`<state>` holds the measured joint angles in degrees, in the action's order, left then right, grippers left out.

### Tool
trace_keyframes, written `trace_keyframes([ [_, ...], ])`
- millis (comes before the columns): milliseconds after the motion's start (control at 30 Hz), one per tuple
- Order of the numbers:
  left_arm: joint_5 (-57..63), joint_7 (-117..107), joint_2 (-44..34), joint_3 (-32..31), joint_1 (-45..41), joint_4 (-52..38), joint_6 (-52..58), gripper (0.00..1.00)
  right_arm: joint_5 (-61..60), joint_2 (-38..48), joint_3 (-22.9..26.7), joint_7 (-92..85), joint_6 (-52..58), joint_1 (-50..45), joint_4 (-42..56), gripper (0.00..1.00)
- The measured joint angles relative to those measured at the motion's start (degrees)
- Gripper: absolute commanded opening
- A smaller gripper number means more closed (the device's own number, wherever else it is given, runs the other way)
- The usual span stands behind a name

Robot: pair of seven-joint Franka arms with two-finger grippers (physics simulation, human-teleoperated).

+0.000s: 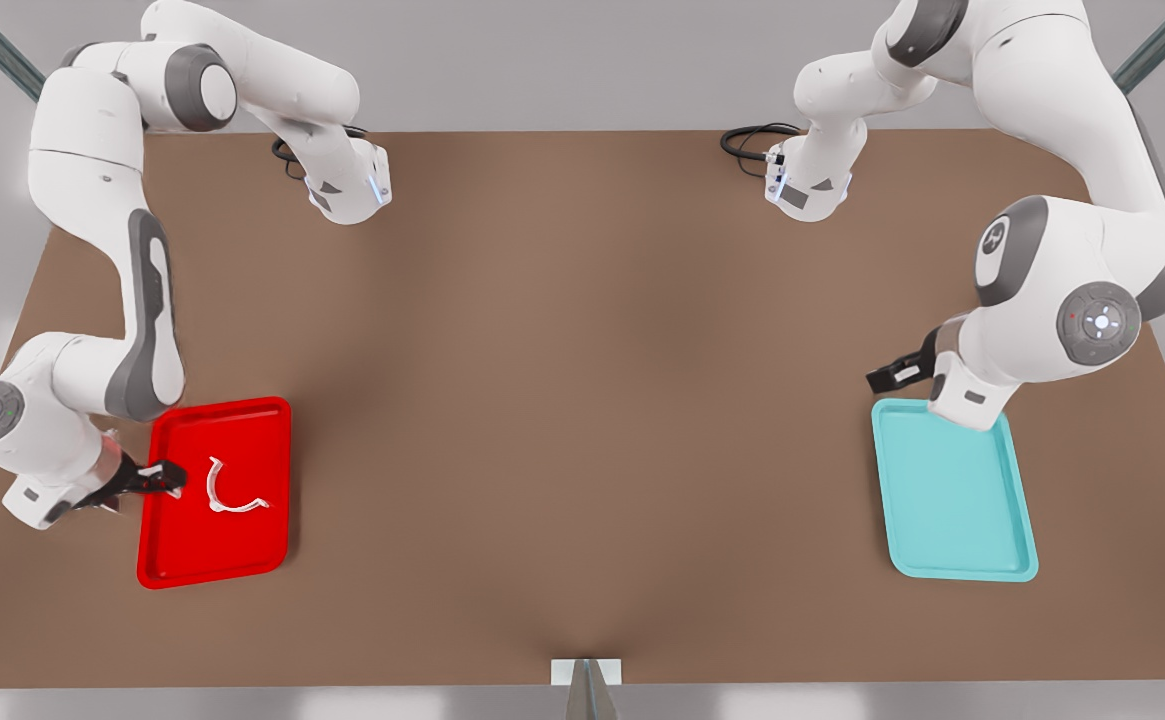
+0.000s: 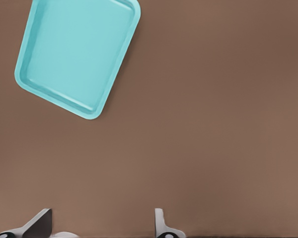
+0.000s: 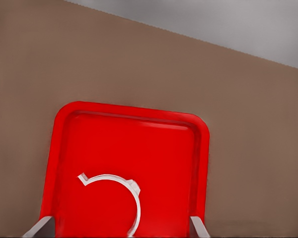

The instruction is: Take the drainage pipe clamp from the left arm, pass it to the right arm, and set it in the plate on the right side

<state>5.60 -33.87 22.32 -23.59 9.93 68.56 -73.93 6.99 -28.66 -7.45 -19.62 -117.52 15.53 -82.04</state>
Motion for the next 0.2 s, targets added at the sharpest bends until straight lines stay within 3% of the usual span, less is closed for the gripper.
trace_keyframes([
  [200, 0.21, 6.98, 0.0, 0.12, 0.35, -0.09, 1.38, 1.0, -6.12, 15.8, -0.65, 5.6, 21.2, -3.25, -2.19, 1.0],
])
